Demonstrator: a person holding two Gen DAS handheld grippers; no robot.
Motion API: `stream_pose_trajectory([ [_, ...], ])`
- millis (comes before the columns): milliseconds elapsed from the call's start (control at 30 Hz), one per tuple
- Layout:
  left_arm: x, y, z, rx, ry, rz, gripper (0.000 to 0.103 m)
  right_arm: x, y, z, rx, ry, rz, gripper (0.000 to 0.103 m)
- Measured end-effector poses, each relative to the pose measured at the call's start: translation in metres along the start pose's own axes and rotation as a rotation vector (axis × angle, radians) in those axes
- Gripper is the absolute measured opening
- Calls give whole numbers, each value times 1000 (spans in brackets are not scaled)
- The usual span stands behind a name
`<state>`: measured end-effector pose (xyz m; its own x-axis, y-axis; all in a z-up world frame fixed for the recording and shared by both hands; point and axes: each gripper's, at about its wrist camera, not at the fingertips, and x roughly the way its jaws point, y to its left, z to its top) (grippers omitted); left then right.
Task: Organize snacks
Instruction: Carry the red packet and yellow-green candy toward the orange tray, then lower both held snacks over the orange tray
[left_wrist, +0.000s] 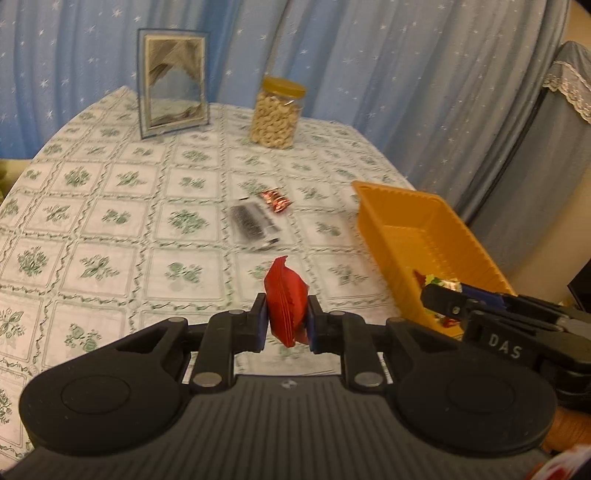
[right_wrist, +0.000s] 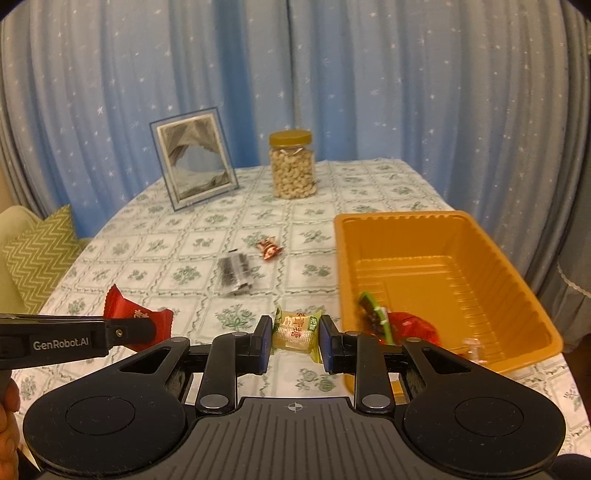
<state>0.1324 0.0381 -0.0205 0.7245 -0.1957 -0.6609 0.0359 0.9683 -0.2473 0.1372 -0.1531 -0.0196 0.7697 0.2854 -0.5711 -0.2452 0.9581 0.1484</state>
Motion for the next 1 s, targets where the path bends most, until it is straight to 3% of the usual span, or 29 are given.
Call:
stream_pose_trajectory([
  [467, 6, -66, 11, 90, 1, -85, 18, -28, -55, 2, 99, -35, -72, 27],
  [1000, 41, -131, 33, 169, 13, -172, 18, -39, -129, 14, 253, -66, -145, 27],
])
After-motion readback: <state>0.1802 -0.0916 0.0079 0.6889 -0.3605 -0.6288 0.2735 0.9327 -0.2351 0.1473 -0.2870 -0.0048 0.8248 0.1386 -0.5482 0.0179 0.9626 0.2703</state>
